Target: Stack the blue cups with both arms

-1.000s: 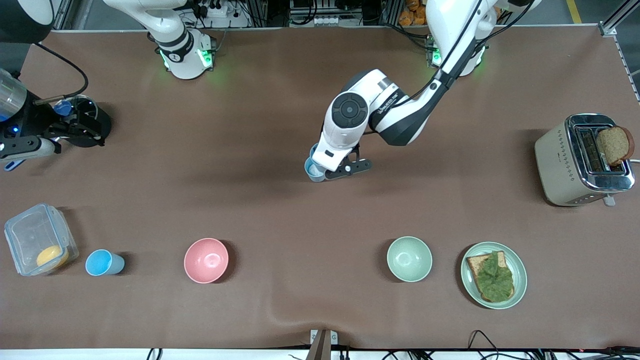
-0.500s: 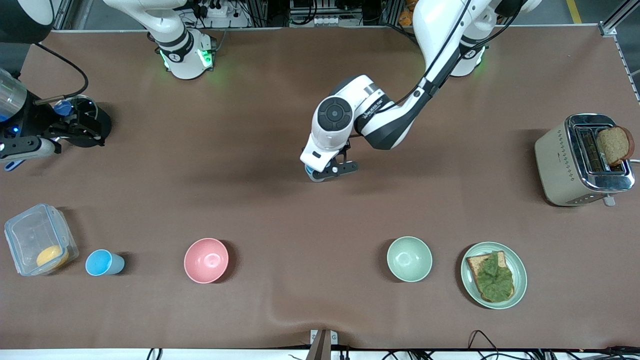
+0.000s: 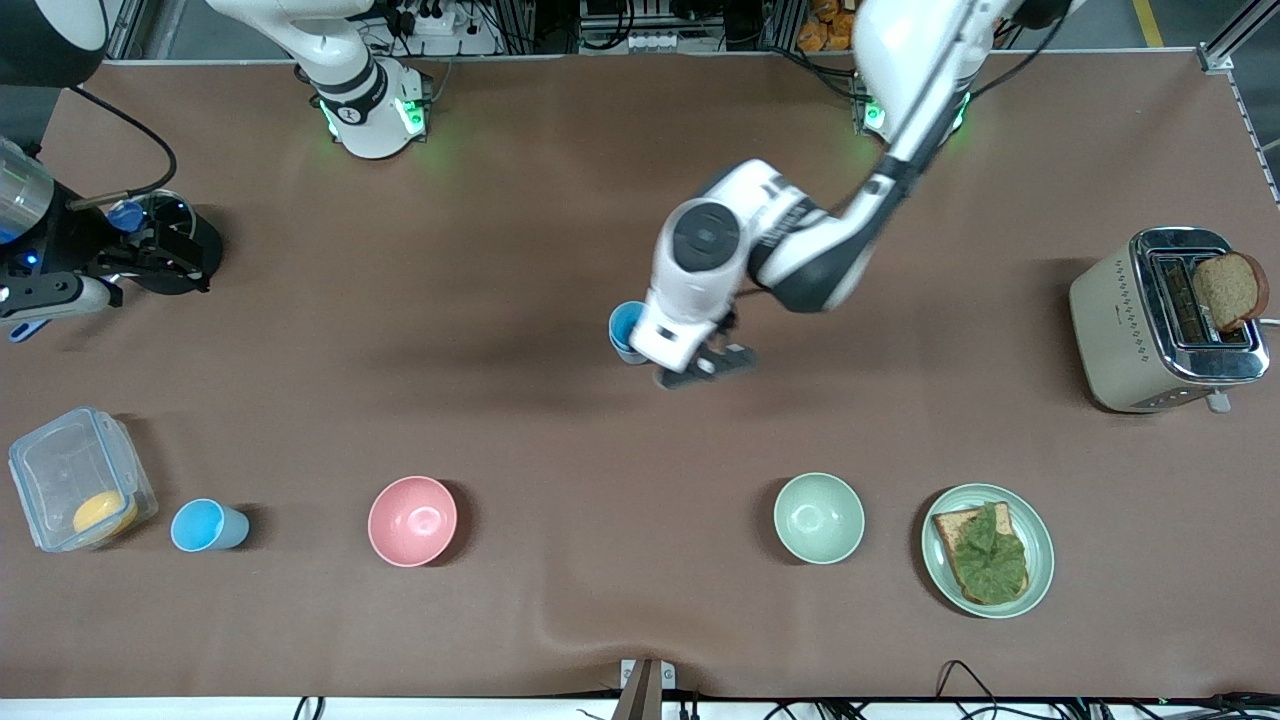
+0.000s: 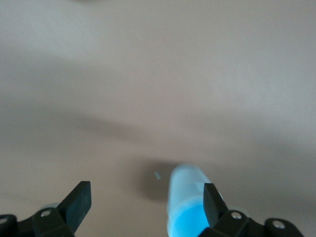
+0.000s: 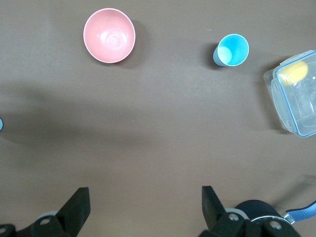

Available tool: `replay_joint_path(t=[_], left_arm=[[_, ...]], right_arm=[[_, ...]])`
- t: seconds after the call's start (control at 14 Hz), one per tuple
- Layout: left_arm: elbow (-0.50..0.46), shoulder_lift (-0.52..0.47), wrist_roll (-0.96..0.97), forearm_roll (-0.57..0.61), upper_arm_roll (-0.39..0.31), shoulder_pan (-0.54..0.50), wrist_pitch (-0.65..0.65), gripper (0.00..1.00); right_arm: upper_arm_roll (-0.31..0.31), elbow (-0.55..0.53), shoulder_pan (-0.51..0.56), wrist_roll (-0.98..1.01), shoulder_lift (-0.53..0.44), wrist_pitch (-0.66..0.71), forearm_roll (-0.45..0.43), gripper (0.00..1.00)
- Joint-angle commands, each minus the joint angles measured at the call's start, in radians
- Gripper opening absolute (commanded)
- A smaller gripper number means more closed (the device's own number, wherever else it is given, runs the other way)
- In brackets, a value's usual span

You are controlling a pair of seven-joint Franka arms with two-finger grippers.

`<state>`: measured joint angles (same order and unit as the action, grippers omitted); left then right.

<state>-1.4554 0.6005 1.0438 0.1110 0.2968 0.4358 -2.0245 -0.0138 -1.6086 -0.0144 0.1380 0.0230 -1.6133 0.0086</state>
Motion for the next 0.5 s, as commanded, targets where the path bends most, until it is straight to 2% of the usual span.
replay_joint_path(t=[0.0, 0.43], left_arm=[[-0.013, -0.088, -0.065, 0.029, 0.007, -0.113, 0.091, 1.00], [-0.014, -0.231, -0.401, 0.010, 0.015, -0.346, 0.256, 1.00]], right_arm=[[-0.015, -0.022, 0.022, -0.009, -0.025, 0.000, -0.006, 1.00], [-0.015, -0.022, 0.021, -0.009, -0.025, 0.000, -0.006, 1.00]])
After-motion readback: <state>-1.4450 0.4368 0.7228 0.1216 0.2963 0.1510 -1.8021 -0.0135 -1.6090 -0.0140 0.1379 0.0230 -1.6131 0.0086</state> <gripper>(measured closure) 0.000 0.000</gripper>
